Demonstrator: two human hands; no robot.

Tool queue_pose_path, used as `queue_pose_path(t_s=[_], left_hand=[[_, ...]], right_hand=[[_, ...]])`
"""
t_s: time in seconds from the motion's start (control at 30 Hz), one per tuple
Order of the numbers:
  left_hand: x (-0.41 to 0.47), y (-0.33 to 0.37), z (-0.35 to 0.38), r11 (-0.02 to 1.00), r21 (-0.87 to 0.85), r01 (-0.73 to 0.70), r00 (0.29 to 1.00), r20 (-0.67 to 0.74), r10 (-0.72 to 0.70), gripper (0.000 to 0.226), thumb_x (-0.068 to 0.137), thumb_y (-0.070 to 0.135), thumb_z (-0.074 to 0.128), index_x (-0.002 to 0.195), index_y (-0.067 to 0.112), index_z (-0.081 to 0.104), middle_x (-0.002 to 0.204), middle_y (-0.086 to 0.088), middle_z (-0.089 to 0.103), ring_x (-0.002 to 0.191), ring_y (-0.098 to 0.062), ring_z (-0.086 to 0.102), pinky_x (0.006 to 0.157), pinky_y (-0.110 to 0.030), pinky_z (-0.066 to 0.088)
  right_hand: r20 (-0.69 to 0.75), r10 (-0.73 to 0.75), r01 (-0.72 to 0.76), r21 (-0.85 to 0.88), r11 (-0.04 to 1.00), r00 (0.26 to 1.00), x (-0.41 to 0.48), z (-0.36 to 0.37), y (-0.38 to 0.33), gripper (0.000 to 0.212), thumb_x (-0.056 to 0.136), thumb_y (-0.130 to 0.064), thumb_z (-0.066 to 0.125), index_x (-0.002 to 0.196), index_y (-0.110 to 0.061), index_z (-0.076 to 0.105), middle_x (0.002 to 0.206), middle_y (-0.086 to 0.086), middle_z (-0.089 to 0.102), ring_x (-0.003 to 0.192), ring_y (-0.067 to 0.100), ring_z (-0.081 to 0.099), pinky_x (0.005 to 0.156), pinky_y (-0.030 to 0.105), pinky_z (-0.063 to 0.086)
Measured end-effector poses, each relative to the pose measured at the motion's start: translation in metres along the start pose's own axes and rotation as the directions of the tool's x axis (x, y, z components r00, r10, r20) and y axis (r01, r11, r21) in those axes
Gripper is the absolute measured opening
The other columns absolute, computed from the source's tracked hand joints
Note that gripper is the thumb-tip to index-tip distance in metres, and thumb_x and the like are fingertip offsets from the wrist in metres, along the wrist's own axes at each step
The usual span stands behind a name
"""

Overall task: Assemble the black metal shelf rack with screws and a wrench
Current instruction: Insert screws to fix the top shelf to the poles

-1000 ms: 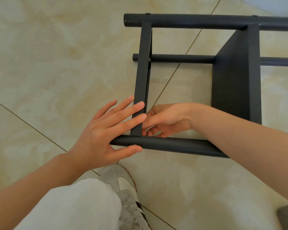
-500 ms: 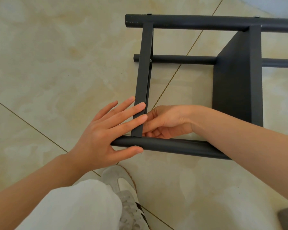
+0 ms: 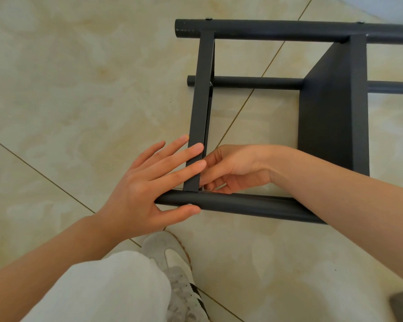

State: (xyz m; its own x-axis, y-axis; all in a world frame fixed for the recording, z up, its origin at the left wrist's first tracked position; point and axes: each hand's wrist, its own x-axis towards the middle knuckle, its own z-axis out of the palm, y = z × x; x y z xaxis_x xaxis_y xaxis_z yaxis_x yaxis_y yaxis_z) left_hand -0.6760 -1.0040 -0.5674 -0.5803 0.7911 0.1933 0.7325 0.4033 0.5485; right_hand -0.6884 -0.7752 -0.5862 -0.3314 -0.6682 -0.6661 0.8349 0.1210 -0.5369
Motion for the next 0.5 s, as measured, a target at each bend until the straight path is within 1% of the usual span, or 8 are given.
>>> queue_pose_path(t_s=[0.1, 0.17, 0.3, 0.37, 0.5], left_hand=[[-0.0001, -0.0001, 0.0003, 1.0, 0.002, 0.001, 1.0, 0.002, -0.001, 0.057, 0.097, 0.05, 0.058, 0.14, 0.013, 0.051, 0.153, -0.008, 0.044, 0.149, -0.027, 0.031, 0.12, -0.047, 0.025], [-0.0001, -0.0001, 0.0004, 1.0, 0.003, 0.002, 1.0, 0.0, -0.002, 0.056, 0.097, 0.05, 0.058, 0.14, 0.014, 0.052, 0.153, -0.008, 0.045, 0.149, -0.027, 0.031, 0.12, -0.048, 0.025], [-0.0002, -0.0007, 0.0009, 1.0, -0.003, -0.002, 1.0, -0.003, 0.002, 0.057, 0.097, 0.049, 0.059, 0.14, 0.014, 0.051, 0.153, -0.008, 0.045, 0.149, -0.027, 0.032, 0.12, -0.049, 0.026], [-0.0002, -0.0009, 0.0012, 1.0, -0.003, -0.008, 1.0, -0.004, 0.008, 0.058, 0.097, 0.049, 0.059, 0.142, 0.014, 0.05, 0.153, -0.008, 0.044, 0.149, -0.028, 0.032, 0.12, -0.049, 0.026], [-0.0001, -0.0008, 0.0004, 1.0, -0.001, 0.001, 1.0, -0.001, -0.001, 0.057, 0.096, 0.05, 0.059, 0.14, 0.015, 0.051, 0.152, -0.008, 0.045, 0.149, -0.027, 0.032, 0.12, -0.049, 0.026]], right_hand=[[0.014, 0.031, -0.032, 0.006, 0.999, 0.999, 0.0005, 0.0006, 0.0002, 0.011, 0.094, -0.007, 0.063, 0.1, -0.009, 0.072, 0.096, 0.006, 0.071, 0.08, 0.014, 0.059, 0.088, 0.033, 0.052], [0.02, 0.051, -0.052, 0.011, 0.999, 0.998, 0.0005, 0.0005, -0.0002, 0.012, 0.094, -0.008, 0.063, 0.099, -0.009, 0.073, 0.097, 0.008, 0.07, 0.082, 0.016, 0.058, 0.09, 0.034, 0.052], [0.036, 0.08, -0.079, -0.025, 0.997, 0.996, -0.002, 0.0011, -0.0015, 0.017, 0.095, -0.013, 0.061, 0.09, -0.015, 0.077, 0.096, 0.006, 0.073, 0.084, 0.016, 0.067, 0.084, 0.032, 0.054], [0.023, 0.078, -0.077, -0.045, 0.996, 0.997, -0.0032, 0.0019, -0.0019, 0.021, 0.095, -0.013, 0.061, 0.084, -0.018, 0.078, 0.095, 0.004, 0.073, 0.088, 0.017, 0.066, 0.084, 0.033, 0.054], [0.025, 0.063, -0.062, -0.055, 0.997, 0.998, -0.0043, 0.0032, -0.0034, 0.033, 0.095, -0.011, 0.06, 0.07, -0.023, 0.078, 0.083, -0.002, 0.073, 0.082, 0.013, 0.066, 0.081, 0.032, 0.053]])
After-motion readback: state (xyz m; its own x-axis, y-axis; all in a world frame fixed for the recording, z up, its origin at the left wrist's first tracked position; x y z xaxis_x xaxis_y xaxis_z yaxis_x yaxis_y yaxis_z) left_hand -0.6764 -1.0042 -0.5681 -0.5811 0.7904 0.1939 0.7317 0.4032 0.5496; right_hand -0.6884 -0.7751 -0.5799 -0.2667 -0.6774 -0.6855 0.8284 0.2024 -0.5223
